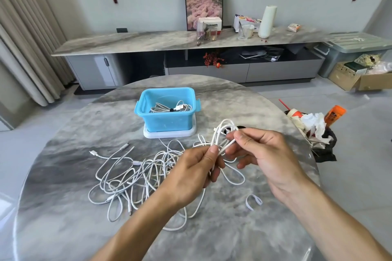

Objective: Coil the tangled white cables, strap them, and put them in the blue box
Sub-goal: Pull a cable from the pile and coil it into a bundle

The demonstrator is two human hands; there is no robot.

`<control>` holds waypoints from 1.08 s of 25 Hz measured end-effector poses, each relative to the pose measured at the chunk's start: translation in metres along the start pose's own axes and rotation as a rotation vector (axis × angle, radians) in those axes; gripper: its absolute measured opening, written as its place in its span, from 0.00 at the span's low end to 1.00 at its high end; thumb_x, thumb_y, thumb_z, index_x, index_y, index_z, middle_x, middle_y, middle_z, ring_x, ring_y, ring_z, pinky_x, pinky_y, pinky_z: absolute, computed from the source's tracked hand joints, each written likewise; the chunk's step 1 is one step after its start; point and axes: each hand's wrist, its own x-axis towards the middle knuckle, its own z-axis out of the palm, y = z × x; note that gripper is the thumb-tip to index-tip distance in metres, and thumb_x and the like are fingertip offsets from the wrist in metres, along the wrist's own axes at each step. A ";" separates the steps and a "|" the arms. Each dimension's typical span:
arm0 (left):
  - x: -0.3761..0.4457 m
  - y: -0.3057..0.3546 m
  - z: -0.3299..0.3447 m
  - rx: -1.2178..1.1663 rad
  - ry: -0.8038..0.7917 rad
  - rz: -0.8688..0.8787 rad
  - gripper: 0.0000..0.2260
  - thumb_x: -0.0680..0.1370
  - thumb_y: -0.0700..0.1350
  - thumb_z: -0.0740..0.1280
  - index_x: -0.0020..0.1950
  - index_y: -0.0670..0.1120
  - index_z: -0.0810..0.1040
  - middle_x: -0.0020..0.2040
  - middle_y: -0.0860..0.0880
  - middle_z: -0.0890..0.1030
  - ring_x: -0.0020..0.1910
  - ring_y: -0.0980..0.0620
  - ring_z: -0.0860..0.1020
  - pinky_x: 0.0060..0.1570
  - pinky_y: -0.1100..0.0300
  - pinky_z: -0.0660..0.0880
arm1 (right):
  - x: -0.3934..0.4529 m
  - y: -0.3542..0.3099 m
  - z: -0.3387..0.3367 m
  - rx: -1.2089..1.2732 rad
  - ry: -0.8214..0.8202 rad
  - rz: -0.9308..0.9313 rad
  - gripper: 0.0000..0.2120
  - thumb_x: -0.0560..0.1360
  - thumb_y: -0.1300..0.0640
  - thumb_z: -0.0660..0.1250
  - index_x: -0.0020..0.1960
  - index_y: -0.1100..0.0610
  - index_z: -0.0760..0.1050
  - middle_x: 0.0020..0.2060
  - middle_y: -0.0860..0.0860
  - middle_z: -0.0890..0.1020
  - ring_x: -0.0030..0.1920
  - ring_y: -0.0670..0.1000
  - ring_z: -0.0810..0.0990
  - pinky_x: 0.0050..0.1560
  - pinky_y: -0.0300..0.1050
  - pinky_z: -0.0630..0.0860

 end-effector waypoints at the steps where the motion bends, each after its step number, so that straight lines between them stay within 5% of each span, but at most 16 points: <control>1: 0.000 0.000 -0.001 0.098 0.007 0.044 0.21 0.83 0.56 0.56 0.36 0.45 0.74 0.27 0.52 0.74 0.26 0.55 0.68 0.29 0.63 0.65 | -0.001 0.000 0.001 -0.015 0.017 -0.012 0.08 0.79 0.61 0.65 0.47 0.62 0.82 0.33 0.56 0.84 0.34 0.52 0.83 0.30 0.39 0.75; 4: -0.001 -0.002 0.000 0.446 0.065 0.154 0.25 0.83 0.56 0.53 0.33 0.45 0.75 0.27 0.56 0.76 0.28 0.59 0.72 0.35 0.66 0.66 | 0.000 0.003 -0.001 -0.066 0.059 -0.033 0.08 0.79 0.62 0.65 0.47 0.61 0.82 0.32 0.55 0.84 0.34 0.51 0.82 0.30 0.39 0.75; 8: 0.004 -0.005 -0.003 0.480 0.138 0.271 0.25 0.84 0.56 0.52 0.36 0.43 0.75 0.31 0.53 0.75 0.35 0.56 0.73 0.38 0.66 0.65 | 0.000 0.005 0.003 -0.074 0.083 -0.059 0.06 0.78 0.62 0.67 0.46 0.59 0.82 0.32 0.55 0.84 0.33 0.52 0.82 0.30 0.41 0.76; 10: 0.004 -0.006 -0.005 0.412 0.147 0.236 0.25 0.83 0.56 0.52 0.34 0.44 0.74 0.30 0.50 0.76 0.32 0.56 0.73 0.36 0.65 0.67 | 0.001 0.005 0.004 0.001 0.133 -0.104 0.04 0.76 0.63 0.69 0.50 0.58 0.78 0.35 0.54 0.84 0.34 0.53 0.81 0.31 0.43 0.77; 12: 0.001 -0.006 -0.002 0.287 0.104 0.171 0.23 0.82 0.56 0.53 0.32 0.45 0.70 0.27 0.49 0.74 0.26 0.56 0.71 0.32 0.62 0.69 | 0.003 0.007 0.003 0.054 0.149 -0.122 0.16 0.72 0.59 0.73 0.57 0.54 0.74 0.44 0.52 0.84 0.40 0.52 0.82 0.37 0.46 0.79; 15: -0.003 -0.008 0.006 0.175 0.026 0.143 0.22 0.82 0.58 0.55 0.33 0.47 0.66 0.24 0.55 0.67 0.23 0.54 0.65 0.26 0.59 0.65 | 0.002 0.011 0.012 0.244 -0.071 0.050 0.21 0.72 0.50 0.68 0.63 0.55 0.74 0.52 0.55 0.85 0.49 0.53 0.83 0.47 0.49 0.78; 19: -0.001 -0.001 0.012 -0.199 0.036 0.030 0.19 0.78 0.58 0.58 0.31 0.50 0.66 0.24 0.54 0.62 0.21 0.56 0.59 0.22 0.65 0.58 | -0.001 0.016 0.020 0.486 -0.291 0.182 0.22 0.77 0.46 0.60 0.60 0.62 0.76 0.52 0.59 0.84 0.47 0.54 0.82 0.45 0.47 0.78; 22: 0.001 0.001 0.004 -0.369 0.146 0.008 0.21 0.80 0.57 0.57 0.30 0.49 0.68 0.24 0.48 0.63 0.21 0.53 0.61 0.22 0.63 0.59 | -0.010 0.035 0.025 0.157 -0.556 0.174 0.17 0.76 0.48 0.70 0.58 0.59 0.76 0.45 0.51 0.81 0.47 0.49 0.79 0.55 0.53 0.75; 24: 0.005 0.003 -0.005 -0.468 0.225 -0.015 0.21 0.80 0.57 0.57 0.32 0.48 0.67 0.24 0.48 0.62 0.22 0.52 0.61 0.23 0.62 0.61 | -0.017 0.045 0.029 -0.163 -0.655 0.226 0.09 0.76 0.53 0.71 0.54 0.55 0.79 0.40 0.51 0.82 0.42 0.47 0.79 0.47 0.47 0.74; 27: 0.006 0.010 -0.021 -0.655 0.253 -0.087 0.20 0.82 0.57 0.55 0.34 0.48 0.65 0.25 0.50 0.58 0.21 0.54 0.58 0.22 0.63 0.62 | -0.012 0.032 0.017 -0.286 -0.636 0.247 0.10 0.79 0.55 0.67 0.50 0.62 0.81 0.29 0.53 0.79 0.31 0.47 0.75 0.37 0.38 0.70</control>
